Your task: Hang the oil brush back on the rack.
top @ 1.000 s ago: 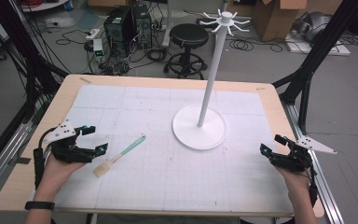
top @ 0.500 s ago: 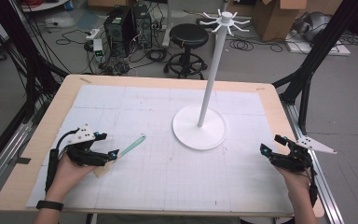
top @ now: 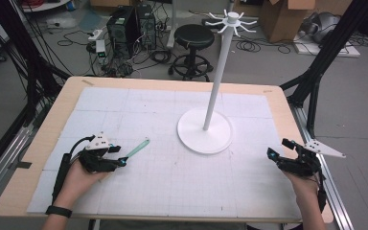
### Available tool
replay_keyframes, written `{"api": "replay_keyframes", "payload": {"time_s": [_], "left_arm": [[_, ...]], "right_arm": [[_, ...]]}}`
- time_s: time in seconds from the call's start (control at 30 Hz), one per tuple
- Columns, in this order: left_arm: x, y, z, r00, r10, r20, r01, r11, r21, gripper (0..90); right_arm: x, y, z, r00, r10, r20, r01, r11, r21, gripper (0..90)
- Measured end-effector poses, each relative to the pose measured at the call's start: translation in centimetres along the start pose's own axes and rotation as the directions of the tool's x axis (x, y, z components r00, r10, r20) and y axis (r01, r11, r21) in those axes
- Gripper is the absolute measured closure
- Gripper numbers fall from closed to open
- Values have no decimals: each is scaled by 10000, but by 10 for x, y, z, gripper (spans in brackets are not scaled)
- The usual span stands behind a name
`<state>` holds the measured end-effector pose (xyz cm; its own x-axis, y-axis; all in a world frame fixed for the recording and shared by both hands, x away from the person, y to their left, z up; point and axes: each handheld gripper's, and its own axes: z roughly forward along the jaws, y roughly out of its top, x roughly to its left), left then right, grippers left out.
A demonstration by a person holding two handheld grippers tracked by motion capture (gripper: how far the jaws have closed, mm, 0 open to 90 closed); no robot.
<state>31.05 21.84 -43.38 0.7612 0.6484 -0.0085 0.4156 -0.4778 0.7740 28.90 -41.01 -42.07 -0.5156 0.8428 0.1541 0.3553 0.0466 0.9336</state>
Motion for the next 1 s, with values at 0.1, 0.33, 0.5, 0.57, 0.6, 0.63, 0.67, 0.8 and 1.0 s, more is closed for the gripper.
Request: {"api": "replay_keyframes", "payload": {"time_s": [0.1, 0.33, 0.5, 0.57, 0.6, 0.63, 0.67, 0.8, 1.0], "left_arm": [[-1, 0, 2, 10000, 37, 48, -38, 9997, 233, 564], [-3, 0, 6, 10000, 34, -77, -30, 9984, 565, 642], [-3, -1, 6, 9999, -6, -160, 18, 9971, 755, 679], [-3, -1, 7, 9998, 61, -178, -46, 9966, 820, 683], [-3, -1, 7, 9998, 61, -178, -46, 9966, 820, 690], [-3, -1, 8, 9998, 27, -187, -12, 9968, 795, 690], [-3, -1, 8, 9999, -14, -171, 27, 9970, 769, 708], [-5, -2, 8, 9997, -2, -232, 18, 9975, 707, 736], [-7, -2, 8, 9995, -14, -301, 36, 9973, 739, 807]], "right_arm": [[0, 0, 0, 10000, 4, -14, -4, 10000, 8, 153], [0, 0, 0, 10000, 18, -27, -18, 10000, -7, 154], [0, 0, 0, 10000, 16, -30, -16, 10000, -9, 153], [0, 0, 0, 10000, 7, -46, -7, 10000, -23, 154], [0, 0, 0, 10000, 10, -43, -10, 10000, -20, 154], [0, 0, 0, 10000, 10, -43, -10, 10000, -20, 154], [0, 0, 0, 10000, 32, -32, -32, 10000, -27, 154], [0, 0, 0, 10000, 15, -34, -15, 10000, -17, 154], [0, 0, 0, 10000, 76, -47, -76, 10000, -34, 154]]}}
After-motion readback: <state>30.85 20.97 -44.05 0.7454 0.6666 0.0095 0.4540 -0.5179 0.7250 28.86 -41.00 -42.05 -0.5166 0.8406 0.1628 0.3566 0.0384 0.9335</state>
